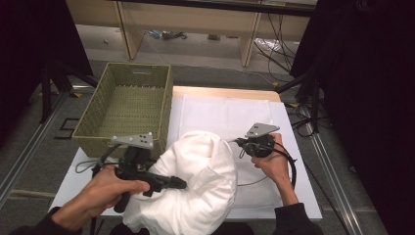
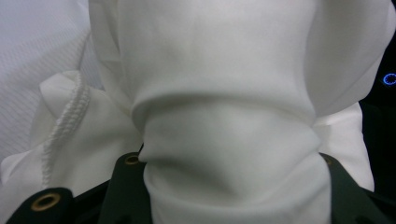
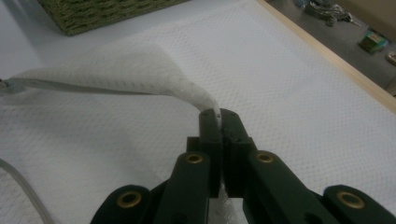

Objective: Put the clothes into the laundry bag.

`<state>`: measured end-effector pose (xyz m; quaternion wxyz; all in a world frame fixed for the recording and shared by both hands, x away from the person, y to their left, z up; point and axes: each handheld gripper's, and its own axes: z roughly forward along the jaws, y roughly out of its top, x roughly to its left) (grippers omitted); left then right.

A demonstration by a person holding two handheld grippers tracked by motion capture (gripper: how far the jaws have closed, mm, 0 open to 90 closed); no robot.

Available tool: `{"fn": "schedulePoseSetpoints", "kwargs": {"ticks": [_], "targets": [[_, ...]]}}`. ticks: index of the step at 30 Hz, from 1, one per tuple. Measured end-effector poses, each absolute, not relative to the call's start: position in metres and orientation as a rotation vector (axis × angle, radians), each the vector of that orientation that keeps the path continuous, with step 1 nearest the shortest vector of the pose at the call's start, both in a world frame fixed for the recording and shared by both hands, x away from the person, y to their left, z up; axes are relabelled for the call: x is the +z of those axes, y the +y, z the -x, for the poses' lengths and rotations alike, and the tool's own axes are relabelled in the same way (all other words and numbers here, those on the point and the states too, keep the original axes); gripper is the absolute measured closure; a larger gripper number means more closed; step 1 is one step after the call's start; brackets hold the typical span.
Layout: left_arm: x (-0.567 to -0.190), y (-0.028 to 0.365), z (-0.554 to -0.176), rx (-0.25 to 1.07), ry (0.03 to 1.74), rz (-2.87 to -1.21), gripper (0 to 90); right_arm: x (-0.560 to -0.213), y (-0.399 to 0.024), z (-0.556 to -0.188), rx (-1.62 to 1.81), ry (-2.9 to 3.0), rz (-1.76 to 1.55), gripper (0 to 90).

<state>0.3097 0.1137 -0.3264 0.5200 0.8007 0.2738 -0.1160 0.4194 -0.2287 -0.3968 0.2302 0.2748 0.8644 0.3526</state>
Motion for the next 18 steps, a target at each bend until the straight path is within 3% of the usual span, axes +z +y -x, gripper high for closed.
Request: {"fn": "schedulePoseSetpoints", "kwargs": {"ticks": [8, 11, 18], "targets": [[-0.379, 0.08, -0.333, -0.312, 0.678, -2.006, 53.2, -0.38, -0.227, -0.418, 1.024, 2.336, -0.724, 89.8], [-0.396, 0.068, -0.339, -0.4, 0.662, -2.0, 53.3, -0.373, -0.226, -0.414, 1.034, 2.321, -0.729, 89.8], [-0.418, 0.042, -0.355, -0.416, 0.63, -2.091, 51.9, -0.363, -0.221, -0.408, 1.051, 2.308, -0.668, 89.9]]}}
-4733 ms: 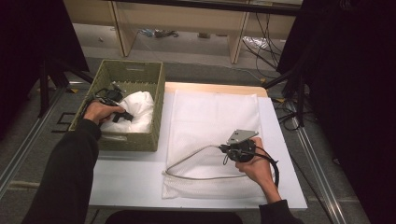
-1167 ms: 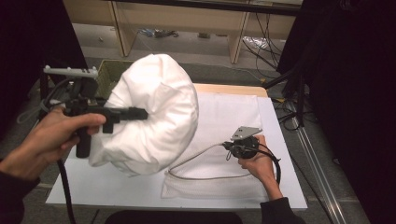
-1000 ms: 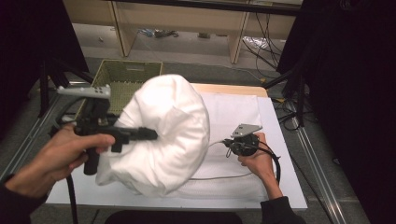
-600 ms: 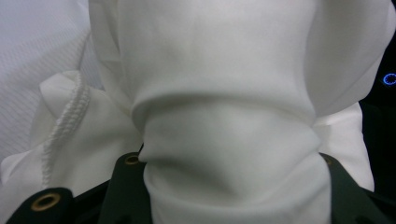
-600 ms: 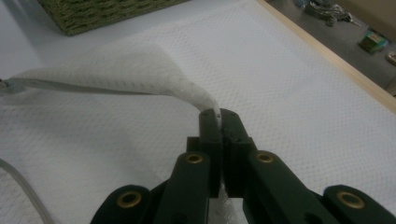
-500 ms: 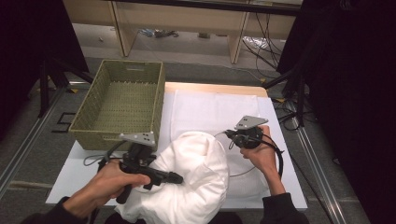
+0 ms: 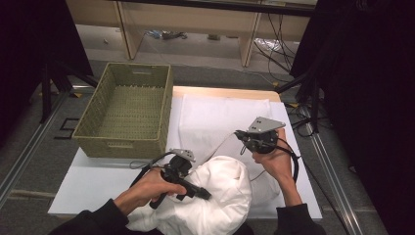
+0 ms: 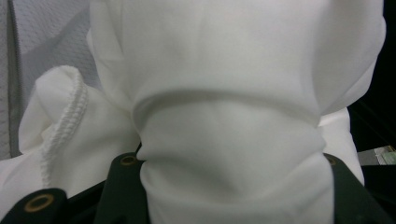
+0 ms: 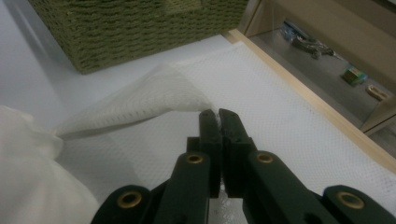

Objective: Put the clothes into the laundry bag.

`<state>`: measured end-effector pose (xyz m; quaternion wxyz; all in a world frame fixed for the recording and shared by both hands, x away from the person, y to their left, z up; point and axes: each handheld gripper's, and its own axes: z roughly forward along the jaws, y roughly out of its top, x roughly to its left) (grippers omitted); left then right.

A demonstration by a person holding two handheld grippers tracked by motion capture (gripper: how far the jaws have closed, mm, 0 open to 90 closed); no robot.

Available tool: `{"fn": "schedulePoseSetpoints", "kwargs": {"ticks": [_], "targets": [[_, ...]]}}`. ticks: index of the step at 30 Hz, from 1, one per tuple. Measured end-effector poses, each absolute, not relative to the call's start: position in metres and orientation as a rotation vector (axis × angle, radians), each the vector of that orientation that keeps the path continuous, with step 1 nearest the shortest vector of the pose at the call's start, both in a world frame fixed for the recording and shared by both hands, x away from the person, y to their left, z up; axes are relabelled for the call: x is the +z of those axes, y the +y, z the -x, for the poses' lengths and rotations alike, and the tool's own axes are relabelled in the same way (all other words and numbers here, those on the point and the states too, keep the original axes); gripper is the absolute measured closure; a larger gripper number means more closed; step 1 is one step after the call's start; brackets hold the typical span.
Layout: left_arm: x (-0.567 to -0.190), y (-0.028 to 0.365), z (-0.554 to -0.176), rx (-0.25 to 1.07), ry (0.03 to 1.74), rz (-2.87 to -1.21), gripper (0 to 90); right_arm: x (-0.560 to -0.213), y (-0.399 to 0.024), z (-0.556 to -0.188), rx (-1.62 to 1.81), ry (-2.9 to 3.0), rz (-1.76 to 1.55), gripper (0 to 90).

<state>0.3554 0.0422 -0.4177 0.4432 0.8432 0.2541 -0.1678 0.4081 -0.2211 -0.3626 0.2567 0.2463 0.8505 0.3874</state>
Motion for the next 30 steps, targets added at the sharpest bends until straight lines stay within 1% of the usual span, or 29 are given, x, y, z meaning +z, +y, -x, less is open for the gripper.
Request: {"fn": "schedulePoseSetpoints", "kwargs": {"ticks": [3, 7, 8, 10, 12, 14, 15, 17, 20, 22, 24, 25, 26, 27, 30], "targets": [[-0.416, 0.036, -0.364, -0.385, 0.66, -2.104, 51.9, -0.355, -0.218, -0.403, 1.057, 2.286, -0.639, 89.9], [-0.403, 0.032, -0.367, -0.265, 0.698, -2.139, 51.9, -0.346, -0.213, -0.397, 1.065, 2.284, -0.601, 89.9], [-0.399, 0.032, -0.368, -0.227, 0.712, -2.133, 51.9, -0.344, -0.212, -0.396, 1.065, 2.283, -0.596, 89.9], [-0.391, 0.034, -0.377, -0.056, 0.716, -2.22, 51.8, -0.34, -0.209, -0.392, 1.066, 2.281, -0.583, 89.9], [-0.391, 0.038, -0.389, 0.011, 0.713, -2.291, 51.9, -0.339, -0.207, -0.391, 1.059, 2.275, -0.573, 89.9], [-0.399, 0.038, -0.402, 0.033, 0.794, -2.263, 51.8, -0.34, -0.206, -0.39, 1.036, 2.292, -0.582, 89.9], [-0.404, 0.036, -0.406, 0.021, 0.8, -2.277, 51.6, -0.342, -0.205, -0.391, 1.036, 2.292, -0.58, 89.9], [-0.415, 0.027, -0.406, -0.01, 0.797, -2.295, 50.7, -0.345, -0.205, -0.393, 1.023, 2.298, -0.565, 89.9], [-0.425, 0.01, -0.399, -0.044, 0.739, -2.351, 47.6, -0.348, -0.207, -0.396, 1.02, 2.303, -0.58, 90.0], [-0.425, 0.005, -0.4, -0.044, 0.701, -2.373, 48.1, -0.349, -0.206, -0.395, 1.023, 2.31, -0.585, 89.9], [-0.423, 0.007, -0.406, -0.048, 0.716, -2.371, 50.3, -0.348, -0.204, -0.393, 1.028, 2.318, -0.573, 89.9], [-0.421, 0.01, -0.409, -0.055, 0.755, -2.345, 51.4, -0.348, -0.203, -0.393, 1.028, 2.316, -0.561, 90.0], [-0.418, 0.014, -0.415, -0.052, 0.768, -2.352, 52.0, -0.346, -0.202, -0.391, 1.03, 2.316, -0.556, 89.9], [-0.416, 0.016, -0.421, -0.033, 0.823, -2.319, 52.3, -0.345, -0.201, -0.39, 1.037, 2.321, -0.552, 90.0], [-0.415, 0.019, -0.432, 0.053, 0.887, -2.282, 50.7, -0.341, -0.197, -0.386, 1.042, 2.33, -0.543, 90.0]]}}
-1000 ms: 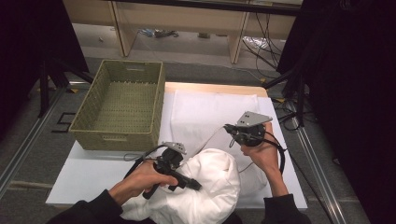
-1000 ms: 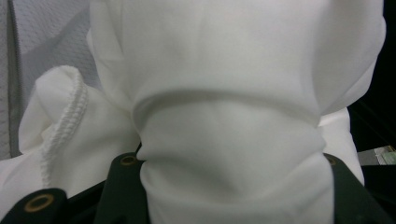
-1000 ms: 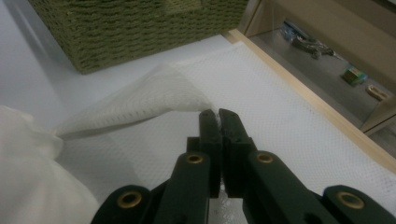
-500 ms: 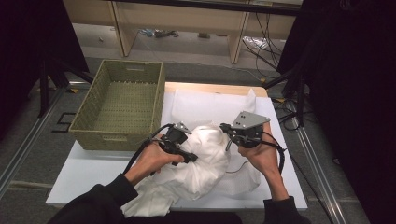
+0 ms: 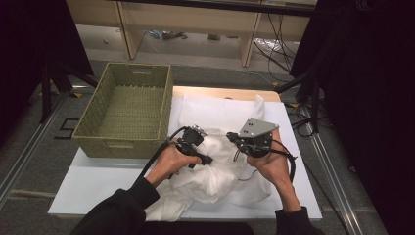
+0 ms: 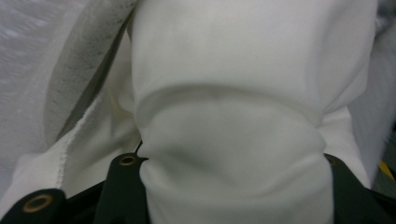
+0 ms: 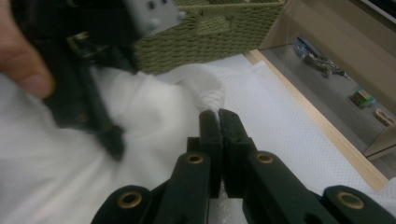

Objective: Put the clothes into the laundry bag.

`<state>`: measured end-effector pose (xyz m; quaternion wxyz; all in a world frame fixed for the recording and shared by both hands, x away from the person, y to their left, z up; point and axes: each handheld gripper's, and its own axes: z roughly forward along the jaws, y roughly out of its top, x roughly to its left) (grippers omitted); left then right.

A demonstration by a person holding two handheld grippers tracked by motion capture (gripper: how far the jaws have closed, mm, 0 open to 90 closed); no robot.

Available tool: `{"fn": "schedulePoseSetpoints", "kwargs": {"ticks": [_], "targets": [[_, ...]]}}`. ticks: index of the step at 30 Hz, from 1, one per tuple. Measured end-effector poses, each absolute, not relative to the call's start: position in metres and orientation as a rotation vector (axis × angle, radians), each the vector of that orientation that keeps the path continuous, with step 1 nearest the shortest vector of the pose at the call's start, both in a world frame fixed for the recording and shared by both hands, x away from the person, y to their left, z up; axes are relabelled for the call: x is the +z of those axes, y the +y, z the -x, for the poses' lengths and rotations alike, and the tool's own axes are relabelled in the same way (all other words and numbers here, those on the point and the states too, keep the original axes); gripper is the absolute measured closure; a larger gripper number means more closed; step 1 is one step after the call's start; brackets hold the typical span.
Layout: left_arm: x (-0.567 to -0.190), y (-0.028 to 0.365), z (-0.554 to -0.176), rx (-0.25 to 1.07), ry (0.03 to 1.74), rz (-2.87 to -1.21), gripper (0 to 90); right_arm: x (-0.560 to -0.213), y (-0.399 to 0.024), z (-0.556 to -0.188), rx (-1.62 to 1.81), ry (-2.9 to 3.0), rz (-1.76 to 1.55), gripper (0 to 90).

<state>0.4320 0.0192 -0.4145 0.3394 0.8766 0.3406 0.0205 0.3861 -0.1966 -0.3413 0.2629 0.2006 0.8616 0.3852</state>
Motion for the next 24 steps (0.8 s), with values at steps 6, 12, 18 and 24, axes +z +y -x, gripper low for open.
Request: {"fn": "schedulePoseSetpoints", "kwargs": {"ticks": [6, 12, 18, 24], "targets": [[-0.441, 0.006, -0.447, 0.048, 1.052, -2.212, 21.8, -0.353, -0.198, -0.39, 0.994, 2.361, -0.552, 89.9], [-0.414, 0.018, -0.428, 0.055, 1.01, -2.11, 19.2, -0.361, -0.209, -0.391, 0.99, 2.375, -0.596, 89.9], [-0.383, 0.049, -0.4, 0.107, 0.916, -2.094, 16.7, -0.362, -0.209, -0.391, 0.981, 2.368, -0.592, 89.9], [-0.398, 0.084, -0.397, 0.107, 0.888, -2.127, 17.6, -0.363, -0.21, -0.391, 0.981, 2.379, -0.587, 89.9]]}}
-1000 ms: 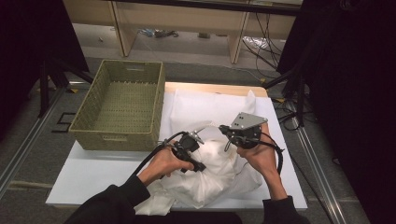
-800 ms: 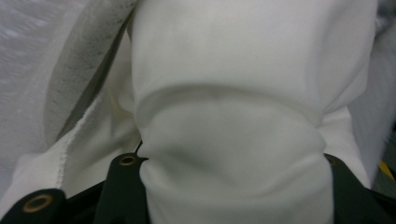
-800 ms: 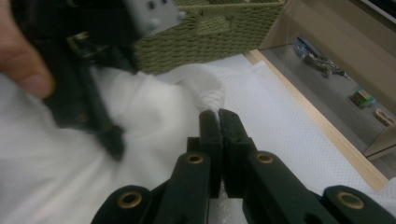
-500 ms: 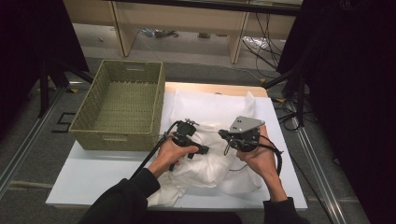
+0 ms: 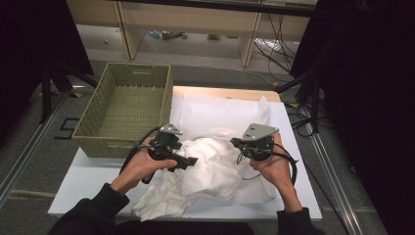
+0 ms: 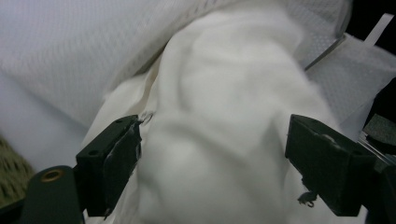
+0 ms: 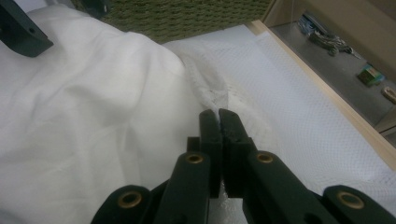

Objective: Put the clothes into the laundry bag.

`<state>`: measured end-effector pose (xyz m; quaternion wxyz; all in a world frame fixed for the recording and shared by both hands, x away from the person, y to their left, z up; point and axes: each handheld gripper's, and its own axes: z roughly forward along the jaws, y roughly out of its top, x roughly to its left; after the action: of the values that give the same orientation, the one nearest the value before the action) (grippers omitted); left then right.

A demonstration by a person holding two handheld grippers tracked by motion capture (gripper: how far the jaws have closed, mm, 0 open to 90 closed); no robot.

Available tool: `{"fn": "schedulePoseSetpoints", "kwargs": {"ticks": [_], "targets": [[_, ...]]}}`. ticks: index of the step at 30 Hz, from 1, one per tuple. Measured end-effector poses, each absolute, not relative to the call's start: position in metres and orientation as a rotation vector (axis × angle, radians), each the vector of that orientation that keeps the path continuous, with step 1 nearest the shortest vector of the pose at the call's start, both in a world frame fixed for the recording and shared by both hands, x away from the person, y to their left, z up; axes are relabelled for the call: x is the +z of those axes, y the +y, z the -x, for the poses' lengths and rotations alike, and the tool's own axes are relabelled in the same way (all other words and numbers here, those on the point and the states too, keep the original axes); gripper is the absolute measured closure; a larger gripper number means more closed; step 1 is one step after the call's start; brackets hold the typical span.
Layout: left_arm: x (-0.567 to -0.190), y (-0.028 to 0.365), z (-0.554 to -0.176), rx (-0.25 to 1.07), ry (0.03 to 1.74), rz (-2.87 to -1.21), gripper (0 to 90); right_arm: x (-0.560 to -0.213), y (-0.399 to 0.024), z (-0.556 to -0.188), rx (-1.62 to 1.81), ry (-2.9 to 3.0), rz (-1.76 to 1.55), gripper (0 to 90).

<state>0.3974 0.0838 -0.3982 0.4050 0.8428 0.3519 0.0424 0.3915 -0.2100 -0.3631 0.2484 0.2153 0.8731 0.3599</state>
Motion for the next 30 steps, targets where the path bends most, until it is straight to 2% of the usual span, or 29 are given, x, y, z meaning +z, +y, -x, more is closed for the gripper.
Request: {"fn": "schedulePoseSetpoints", "kwargs": {"ticks": [2, 5, 7, 8, 10, 11, 13, 15, 19, 22, 25, 28, 30], "targets": [[-0.414, 0.085, -0.398, 0.104, 0.895, -2.135, 17.1, -0.363, -0.21, -0.391, 0.979, 2.378, -0.585, 89.9], [-0.43, 0.078, -0.403, 0.019, 0.913, -2.089, 15.3, -0.363, -0.209, -0.39, 0.978, 2.376, -0.59, 89.9], [-0.435, 0.072, -0.404, 0.015, 0.894, -2.111, 19.1, -0.363, -0.208, -0.389, 0.971, 2.381, -0.588, 89.9], [-0.438, 0.068, -0.403, 0.018, 0.861, -2.138, 26.6, -0.364, -0.208, -0.39, 0.973, 2.377, -0.586, 89.9], [-0.44, 0.062, -0.399, -0.039, 0.822, -2.135, 48.9, -0.365, -0.208, -0.391, 0.974, 2.38, -0.585, 89.9], [-0.439, 0.058, -0.396, -0.052, 0.826, -2.128, 55.6, -0.365, -0.207, -0.39, 0.975, 2.386, -0.592, 89.9], [-0.432, 0.049, -0.386, -0.023, 0.793, -2.153, 62.5, -0.365, -0.206, -0.39, 0.983, 2.381, -0.589, 89.9], [-0.425, 0.036, -0.379, -0.032, 0.767, -2.15, 64.9, -0.364, -0.205, -0.389, 0.995, 2.38, -0.599, 89.9], [-0.406, 0.012, -0.382, -0.014, 0.747, -2.15, 66.9, -0.358, -0.202, -0.384, 1.008, 2.377, -0.561, 89.9], [-0.401, 0.004, -0.404, 0.066, 0.839, -2.097, 67.4, -0.351, -0.202, -0.381, 1.021, 2.364, -0.546, 89.9], [-0.413, 0.005, -0.429, 0.119, 0.94, -2.02, 67.0, -0.348, -0.203, -0.378, 1.014, 2.365, -0.551, 90.0], [-0.437, 0.001, -0.438, 0.04, 1.014, -1.983, 59.7, -0.353, -0.205, -0.381, 1.001, 2.368, -0.552, 89.9], [-0.448, -0.001, -0.436, 0.066, 0.995, -1.999, 47.8, -0.358, -0.206, -0.382, 0.997, 2.386, -0.576, 89.9]]}}
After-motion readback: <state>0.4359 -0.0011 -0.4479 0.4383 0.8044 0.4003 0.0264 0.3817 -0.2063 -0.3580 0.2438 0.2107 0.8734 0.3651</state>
